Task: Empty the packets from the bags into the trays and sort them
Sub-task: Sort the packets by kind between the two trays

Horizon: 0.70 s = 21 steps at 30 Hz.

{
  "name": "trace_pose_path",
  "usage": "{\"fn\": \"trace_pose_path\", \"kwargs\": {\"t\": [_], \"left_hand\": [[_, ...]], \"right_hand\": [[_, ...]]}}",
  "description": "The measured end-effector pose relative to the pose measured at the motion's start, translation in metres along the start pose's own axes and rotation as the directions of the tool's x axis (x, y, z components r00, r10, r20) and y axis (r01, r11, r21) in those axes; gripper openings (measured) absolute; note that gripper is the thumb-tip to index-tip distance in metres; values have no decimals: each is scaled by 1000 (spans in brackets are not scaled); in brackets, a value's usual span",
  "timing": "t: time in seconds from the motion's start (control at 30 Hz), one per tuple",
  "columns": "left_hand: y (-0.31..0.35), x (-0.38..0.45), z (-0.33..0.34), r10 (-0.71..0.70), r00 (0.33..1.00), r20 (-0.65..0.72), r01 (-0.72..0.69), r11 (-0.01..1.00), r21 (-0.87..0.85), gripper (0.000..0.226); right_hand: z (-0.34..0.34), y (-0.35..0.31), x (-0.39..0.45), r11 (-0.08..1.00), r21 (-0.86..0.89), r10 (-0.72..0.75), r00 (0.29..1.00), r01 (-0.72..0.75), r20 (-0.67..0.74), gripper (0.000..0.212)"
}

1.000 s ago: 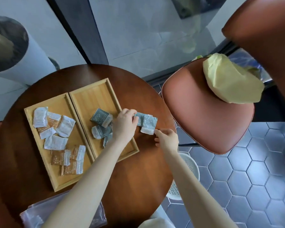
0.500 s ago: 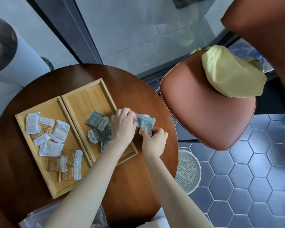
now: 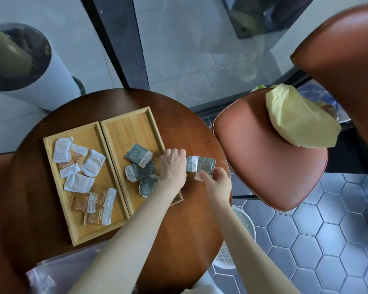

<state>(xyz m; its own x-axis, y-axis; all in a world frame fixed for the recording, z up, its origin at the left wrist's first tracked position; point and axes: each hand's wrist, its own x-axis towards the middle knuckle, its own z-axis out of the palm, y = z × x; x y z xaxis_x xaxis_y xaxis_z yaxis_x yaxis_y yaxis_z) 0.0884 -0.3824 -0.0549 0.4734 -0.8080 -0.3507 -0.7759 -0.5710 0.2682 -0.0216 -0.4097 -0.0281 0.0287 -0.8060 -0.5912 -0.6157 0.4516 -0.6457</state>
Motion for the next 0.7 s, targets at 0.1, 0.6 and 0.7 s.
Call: {"fn": "trace_pose_path", "kwargs": {"t": [0.1,0.6,0.7], "left_hand": [[-4,-4,1,-33,999,-33,29,995,-99,19],[-107,-15,-52,-530,843,-90,292,591,-752,17],[-122,-14,-56,-541,838,-77,307,582,-753,12]], "right_hand": [[-2,-11,-1,999,12,-48,998,48,27,11],[67,-80,9,943,-94,-281,913,320,294,29],[86,-88,12,937,-90,-294,900,338,323,28]]}}
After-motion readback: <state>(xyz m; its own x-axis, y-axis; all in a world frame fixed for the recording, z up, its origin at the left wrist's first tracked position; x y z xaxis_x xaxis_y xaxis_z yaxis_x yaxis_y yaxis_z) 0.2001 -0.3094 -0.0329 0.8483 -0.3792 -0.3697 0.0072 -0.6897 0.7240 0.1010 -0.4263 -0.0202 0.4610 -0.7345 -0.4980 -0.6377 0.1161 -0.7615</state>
